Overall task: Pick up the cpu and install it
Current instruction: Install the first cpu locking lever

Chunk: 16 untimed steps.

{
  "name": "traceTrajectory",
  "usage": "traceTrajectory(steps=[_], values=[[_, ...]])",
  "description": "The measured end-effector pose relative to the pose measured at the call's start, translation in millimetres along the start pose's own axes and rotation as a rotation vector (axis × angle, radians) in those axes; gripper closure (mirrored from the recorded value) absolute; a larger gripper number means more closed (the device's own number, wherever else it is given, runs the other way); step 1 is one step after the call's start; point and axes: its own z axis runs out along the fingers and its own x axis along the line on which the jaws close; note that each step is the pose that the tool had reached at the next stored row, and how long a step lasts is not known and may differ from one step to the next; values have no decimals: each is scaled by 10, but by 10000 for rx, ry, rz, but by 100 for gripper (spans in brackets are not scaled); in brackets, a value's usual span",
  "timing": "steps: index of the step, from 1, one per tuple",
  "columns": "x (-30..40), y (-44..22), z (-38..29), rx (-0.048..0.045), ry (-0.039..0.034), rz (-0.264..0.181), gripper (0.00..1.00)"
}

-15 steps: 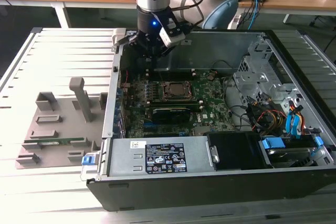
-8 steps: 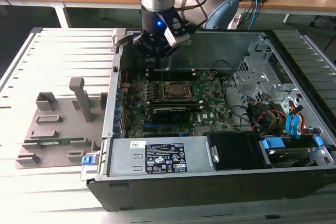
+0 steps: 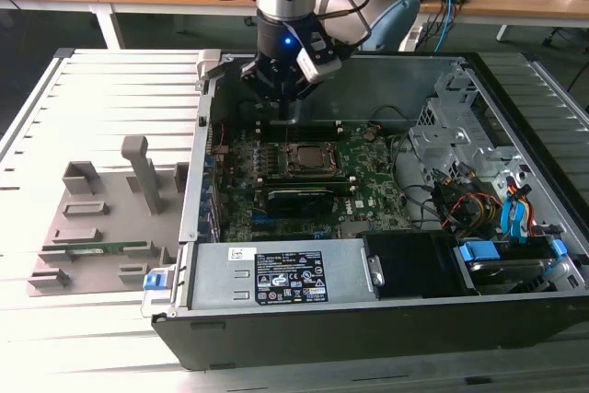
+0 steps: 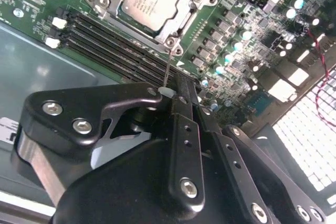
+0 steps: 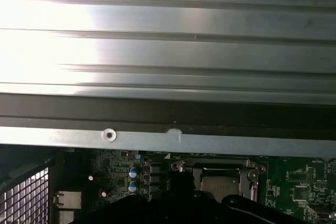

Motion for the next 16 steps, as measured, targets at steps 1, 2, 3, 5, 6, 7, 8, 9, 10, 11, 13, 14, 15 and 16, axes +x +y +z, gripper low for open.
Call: traceTrajectory(steps=[1, 2, 3, 5, 6, 7, 8, 9, 10, 11, 13, 14, 15, 16], values=[[-14, -1, 0, 1, 1, -1, 89], [-22, -1, 1, 1, 2, 1, 89], [-38, -1, 2, 0, 2, 1, 89], [-58, -2, 3, 0, 3, 1, 89], [-84, -3, 4, 0, 4, 0, 89], [-107, -3, 5, 0, 6, -1, 89], [-122, -4, 6, 0, 8, 1, 89], [-124, -4, 6, -1, 9, 0, 89], [-125, -4, 6, 0, 9, 0, 89], [-125, -4, 6, 0, 9, 1, 89], [-125, -4, 7, 0, 9, 0, 89], [-125, -4, 7, 1, 10, 1, 89], [-125, -4, 9, 1, 10, 0, 89], [-125, -3, 14, -1, 8, 0, 89]])
